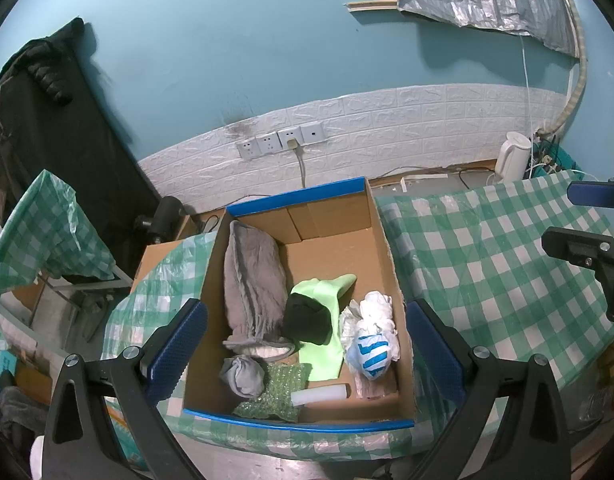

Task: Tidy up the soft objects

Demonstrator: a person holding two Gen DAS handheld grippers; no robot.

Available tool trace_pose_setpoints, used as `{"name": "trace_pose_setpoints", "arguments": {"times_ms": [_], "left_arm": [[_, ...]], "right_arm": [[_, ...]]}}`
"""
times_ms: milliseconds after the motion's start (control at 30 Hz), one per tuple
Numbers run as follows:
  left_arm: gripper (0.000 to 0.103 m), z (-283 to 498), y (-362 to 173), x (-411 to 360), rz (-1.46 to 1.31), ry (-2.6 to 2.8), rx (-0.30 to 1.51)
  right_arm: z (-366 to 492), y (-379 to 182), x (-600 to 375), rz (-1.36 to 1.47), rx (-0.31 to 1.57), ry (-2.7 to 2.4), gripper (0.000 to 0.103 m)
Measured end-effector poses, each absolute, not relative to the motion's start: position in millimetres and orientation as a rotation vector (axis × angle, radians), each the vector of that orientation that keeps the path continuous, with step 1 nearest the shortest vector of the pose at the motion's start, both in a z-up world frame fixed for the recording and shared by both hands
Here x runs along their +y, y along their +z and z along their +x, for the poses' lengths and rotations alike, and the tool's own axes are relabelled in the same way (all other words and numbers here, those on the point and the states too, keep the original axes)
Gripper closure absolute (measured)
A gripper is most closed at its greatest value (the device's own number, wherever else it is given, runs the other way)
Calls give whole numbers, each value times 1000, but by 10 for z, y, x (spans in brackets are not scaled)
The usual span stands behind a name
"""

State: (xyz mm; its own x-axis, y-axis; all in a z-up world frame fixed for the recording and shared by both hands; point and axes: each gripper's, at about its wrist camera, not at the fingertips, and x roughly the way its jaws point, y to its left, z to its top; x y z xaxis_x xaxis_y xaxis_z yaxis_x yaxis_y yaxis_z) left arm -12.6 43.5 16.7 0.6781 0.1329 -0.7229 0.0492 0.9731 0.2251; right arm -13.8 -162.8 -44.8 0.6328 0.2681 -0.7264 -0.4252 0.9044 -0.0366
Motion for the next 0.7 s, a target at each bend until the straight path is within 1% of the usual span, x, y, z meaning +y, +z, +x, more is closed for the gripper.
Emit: {"name": "trace_pose_setpoints", "arguments": {"times_ms": [700], "left_arm": [[3,-134,161,427,237,47,826]], "right_arm": [[-139,-441,-1620,-213,792,401,34]]}}
